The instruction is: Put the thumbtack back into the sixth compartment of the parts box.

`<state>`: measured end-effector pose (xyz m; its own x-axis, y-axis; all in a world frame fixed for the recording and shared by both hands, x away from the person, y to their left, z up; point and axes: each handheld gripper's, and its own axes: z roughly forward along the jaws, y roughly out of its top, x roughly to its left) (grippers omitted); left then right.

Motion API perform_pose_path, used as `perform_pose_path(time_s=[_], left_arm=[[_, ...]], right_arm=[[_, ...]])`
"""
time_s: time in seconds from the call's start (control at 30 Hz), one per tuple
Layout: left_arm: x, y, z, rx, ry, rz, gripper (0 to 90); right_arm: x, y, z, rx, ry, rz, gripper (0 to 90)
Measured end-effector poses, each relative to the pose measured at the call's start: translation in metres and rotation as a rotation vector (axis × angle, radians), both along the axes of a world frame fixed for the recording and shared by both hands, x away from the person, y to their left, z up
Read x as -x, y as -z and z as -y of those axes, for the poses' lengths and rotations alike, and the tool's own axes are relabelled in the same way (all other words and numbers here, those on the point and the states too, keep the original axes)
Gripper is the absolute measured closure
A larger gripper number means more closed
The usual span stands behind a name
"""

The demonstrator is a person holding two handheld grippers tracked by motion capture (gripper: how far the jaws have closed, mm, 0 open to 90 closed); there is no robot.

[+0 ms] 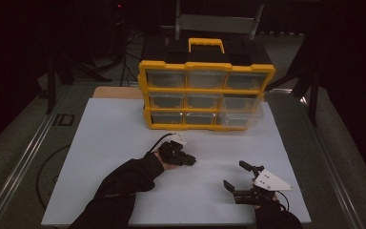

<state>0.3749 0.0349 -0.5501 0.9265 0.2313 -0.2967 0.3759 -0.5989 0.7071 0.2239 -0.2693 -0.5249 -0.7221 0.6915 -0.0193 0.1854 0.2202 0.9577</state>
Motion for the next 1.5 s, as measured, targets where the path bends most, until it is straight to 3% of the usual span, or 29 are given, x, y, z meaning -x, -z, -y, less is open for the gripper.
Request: perform_pose_path(time_s=[0.1,0.37,0.57,0.67,0.97,1.5], left_arm=[[0.001,0.001,0.003,-0.022,0.011,0.002,84.5],[-0.001,0.000,0.004,-0.030,0.021,-0.006,85.6],[-0.003,-0.001,0.005,-0.030,0.025,-0.008,85.8],[-0.004,-0.006,0.005,-0.010,0.023,-0.014,85.8],[-0.005,-0.035,0.005,0.038,0.030,0.027,85.8],[-0.017,-0.100,0.014,0.090,0.048,0.126,85.8]], right_arm=[[0.000,0.000,0.000,0.000,0.000,0.001,10.4],[0.000,0.000,0.000,0.001,0.000,-0.001,10.4],[0.000,0.000,0.000,0.000,0.000,0.000,10.4],[0.000,0.000,0.001,-0.001,-0.001,0.002,10.4],[0.000,0.000,0.001,-0.002,0.001,0.002,10.4],[0.000,-0.001,0.002,-0.003,0.017,0.003,10.4]])
